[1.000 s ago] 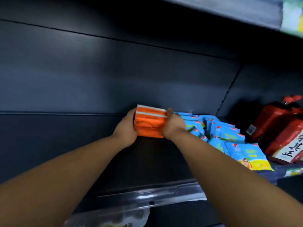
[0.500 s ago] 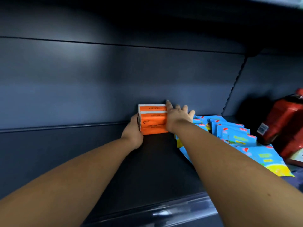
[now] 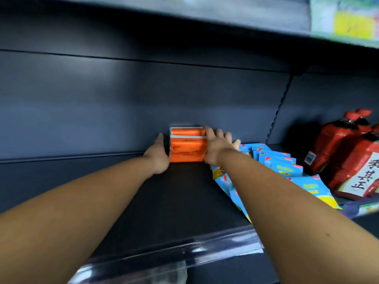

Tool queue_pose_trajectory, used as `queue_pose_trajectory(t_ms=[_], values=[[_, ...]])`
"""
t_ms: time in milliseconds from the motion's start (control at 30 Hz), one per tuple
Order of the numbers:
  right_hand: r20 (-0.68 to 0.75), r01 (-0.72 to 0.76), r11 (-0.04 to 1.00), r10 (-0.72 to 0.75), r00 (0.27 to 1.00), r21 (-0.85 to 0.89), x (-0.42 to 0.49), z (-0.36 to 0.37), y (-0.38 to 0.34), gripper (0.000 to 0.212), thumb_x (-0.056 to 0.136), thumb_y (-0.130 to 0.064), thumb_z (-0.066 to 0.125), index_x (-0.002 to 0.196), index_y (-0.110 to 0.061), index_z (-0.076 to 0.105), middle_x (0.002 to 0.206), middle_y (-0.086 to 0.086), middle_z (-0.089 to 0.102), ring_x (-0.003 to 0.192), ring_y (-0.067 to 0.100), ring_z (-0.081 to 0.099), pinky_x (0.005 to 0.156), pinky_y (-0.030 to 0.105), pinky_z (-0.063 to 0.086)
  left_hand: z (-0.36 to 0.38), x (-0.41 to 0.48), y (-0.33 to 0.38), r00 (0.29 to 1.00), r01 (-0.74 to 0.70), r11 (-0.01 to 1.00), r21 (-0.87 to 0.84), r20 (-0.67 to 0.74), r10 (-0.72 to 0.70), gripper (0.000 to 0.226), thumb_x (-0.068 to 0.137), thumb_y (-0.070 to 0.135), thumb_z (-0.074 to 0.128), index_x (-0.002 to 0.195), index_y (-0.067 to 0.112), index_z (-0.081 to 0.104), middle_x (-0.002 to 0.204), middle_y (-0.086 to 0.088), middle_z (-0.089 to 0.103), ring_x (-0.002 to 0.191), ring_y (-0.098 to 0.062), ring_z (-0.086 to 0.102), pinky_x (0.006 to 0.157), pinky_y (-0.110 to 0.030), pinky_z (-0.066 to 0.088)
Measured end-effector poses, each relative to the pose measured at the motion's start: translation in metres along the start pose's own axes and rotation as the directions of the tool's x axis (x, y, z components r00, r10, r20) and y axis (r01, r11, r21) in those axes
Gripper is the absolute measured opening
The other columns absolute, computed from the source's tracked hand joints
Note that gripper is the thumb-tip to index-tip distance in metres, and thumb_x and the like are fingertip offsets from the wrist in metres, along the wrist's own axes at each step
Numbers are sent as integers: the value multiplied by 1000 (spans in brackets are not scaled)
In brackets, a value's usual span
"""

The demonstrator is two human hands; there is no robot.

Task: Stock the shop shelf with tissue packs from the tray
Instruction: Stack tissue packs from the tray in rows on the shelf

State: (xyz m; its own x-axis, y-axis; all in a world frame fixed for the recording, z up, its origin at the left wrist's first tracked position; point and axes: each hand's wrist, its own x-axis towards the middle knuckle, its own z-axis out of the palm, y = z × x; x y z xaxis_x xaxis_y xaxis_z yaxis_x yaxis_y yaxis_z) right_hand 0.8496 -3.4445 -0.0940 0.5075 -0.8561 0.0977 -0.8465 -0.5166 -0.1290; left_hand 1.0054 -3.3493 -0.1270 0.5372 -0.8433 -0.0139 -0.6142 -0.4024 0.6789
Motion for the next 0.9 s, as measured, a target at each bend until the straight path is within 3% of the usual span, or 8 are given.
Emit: queue_pose_trajectory(t_ms=[167,300,400,567,667,733,900], values=[[-48,-3,992,9,999,126,-47,-14,1,71,79,-14,61,141,-26,29,140,4,34,130,34,28,107,55,27,-35,-50,-8,1000,-19,995,95,7,18,75,97,14,50,154,17,1,154,-14,30,138,-29,36,109,-29,31],[-70,116,987,-109,992,107,-100,-16,-21,64,81,-22,63,140,-28,37,141,1,37,131,32,30,104,48,32,-55,-97,-33,993,-51,995,86,114,41,71,95,0,42,154,23,9,156,-12,23,140,-27,31,109,-28,30],[-24,237,968,-235,972,82,-149,-13,-45,56,83,-26,62,135,-30,43,139,-2,41,130,29,32,104,44,32,-58,-143,-57,987,-84,993,83,143,72,66,95,0,43,152,21,17,152,-13,30,136,-25,35,106,-23,29],[237,427,900,-435,869,88,-238,7,-79,43,87,-23,59,129,-24,52,132,5,49,122,28,42,101,38,38,-42,-236,-100,982,-183,983,25,57,182,51,92,-2,45,138,19,42,142,-5,44,130,-17,41,106,-19,29],[444,523,844,-515,733,114,-284,31,-92,41,87,-24,63,126,-15,55,128,12,55,117,31,51,93,34,43,-30,-285,-119,918,-391,916,89,-37,395,54,87,-4,43,132,25,49,146,11,31,143,-10,19,113,-14,12],[515,526,840,-512,688,133,-306,48,-97,38,88,-26,61,124,-15,55,126,11,56,114,30,53,88,33,43,-28,-304,-123,885,-454,888,75,-80,459,59,83,-7,44,131,27,51,147,18,22,143,-2,8,112,-9,3],[579,430,866,-493,650,254,-357,84,-103,41,89,-16,56,129,-14,54,129,8,55,118,26,52,92,25,40,-18,-359,-149,941,-339,940,-26,-29,338,54,77,-10,49,124,16,56,133,3,43,127,-6,38,102,0,17]])
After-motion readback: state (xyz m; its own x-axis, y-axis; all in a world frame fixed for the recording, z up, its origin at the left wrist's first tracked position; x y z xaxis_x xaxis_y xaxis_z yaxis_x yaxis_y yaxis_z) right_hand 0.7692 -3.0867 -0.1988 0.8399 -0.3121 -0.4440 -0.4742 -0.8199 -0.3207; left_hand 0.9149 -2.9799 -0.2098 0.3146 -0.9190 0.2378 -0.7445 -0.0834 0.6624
